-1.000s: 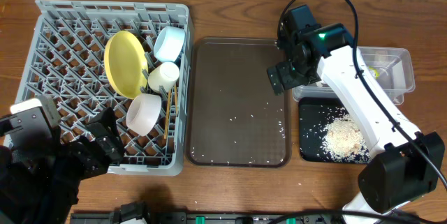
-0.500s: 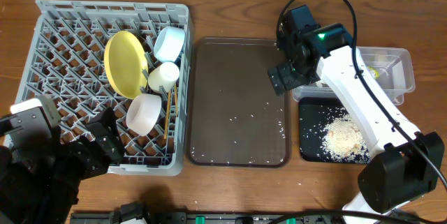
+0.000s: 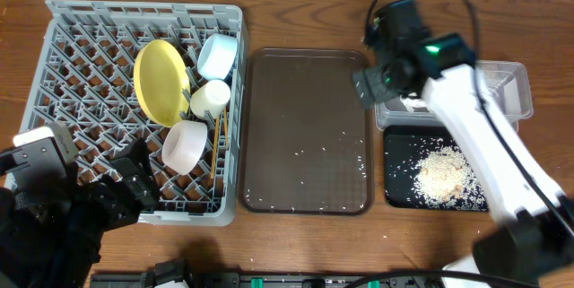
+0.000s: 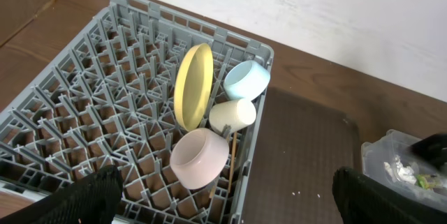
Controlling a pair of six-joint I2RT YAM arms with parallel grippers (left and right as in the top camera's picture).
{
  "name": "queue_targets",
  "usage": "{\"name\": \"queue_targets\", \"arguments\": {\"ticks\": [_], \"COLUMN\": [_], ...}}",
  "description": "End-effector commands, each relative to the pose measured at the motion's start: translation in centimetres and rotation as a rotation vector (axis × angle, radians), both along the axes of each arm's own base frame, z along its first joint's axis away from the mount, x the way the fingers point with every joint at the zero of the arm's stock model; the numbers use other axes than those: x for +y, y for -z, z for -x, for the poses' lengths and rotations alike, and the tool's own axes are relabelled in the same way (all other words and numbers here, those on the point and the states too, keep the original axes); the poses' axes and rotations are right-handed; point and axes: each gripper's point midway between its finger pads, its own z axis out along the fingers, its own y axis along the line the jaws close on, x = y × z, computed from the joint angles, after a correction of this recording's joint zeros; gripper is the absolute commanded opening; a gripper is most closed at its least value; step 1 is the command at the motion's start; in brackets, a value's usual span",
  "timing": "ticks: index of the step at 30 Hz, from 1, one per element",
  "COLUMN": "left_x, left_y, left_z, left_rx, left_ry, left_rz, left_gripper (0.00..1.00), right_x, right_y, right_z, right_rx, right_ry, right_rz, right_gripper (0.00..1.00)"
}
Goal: Sort waste into correct bins and load items into the dishwasher
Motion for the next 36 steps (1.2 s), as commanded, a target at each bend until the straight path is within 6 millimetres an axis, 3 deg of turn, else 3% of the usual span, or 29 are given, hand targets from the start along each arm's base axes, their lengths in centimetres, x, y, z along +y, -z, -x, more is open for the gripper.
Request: {"name": "queue_targets", "arguments": {"ticks": [1, 5, 8, 15, 18, 24, 27, 36], "left_x": [0.1, 0.1, 0.1, 0.1, 0.1, 0.1, 0.1, 0.1], "left_y": [-0.2, -0.2, -0.2, -0.2, -0.2, -0.2, -0.2, -0.2], "left_z": [0.0, 0.0, 0.0, 0.0, 0.0, 0.0, 0.0, 0.0], "left_rx": [-0.006, -0.006, -0.007, -0.006, -0.006, -0.006, -0.006, -0.006], "left_ry": [-0.012, -0.012, -0.012, -0.012, -0.012, -0.012, -0.012, -0.012], "left_rz": [0.002, 0.002, 0.002, 0.002, 0.003, 0.002, 0.003, 0.002], "left_gripper": [0.97, 0.97, 0.97, 0.97, 0.97, 0.97, 0.97, 0.97], "right_x": [-2.4, -5.8, -8.3, -12.4, -13.0, -11.9, -11.6, -11.6], "right_y": [-9.2, -15.4, -17.3, -16.1, -16.1, -14.7, -12.1, -7.0], "right_z": [1.1, 4.8, 8.2, 15.7, 18.4, 18.9, 18.1, 16.4], "right_rx": [-0.273, -0.462, -0.547, -0.698, -0.896, -1.142, -1.203, -1.305], "right_ry": [0.038, 0.04, 0.037, 0.063, 0.1, 0.08, 0.106, 0.172], "right_rz": [-0.061, -0.05, 0.003, 0.161, 0.137, 0.012, -0.083, -0.251], "right_gripper": [0.99, 0.99, 0.99, 0.99, 0.99, 0.99, 0.99, 0.99]}}
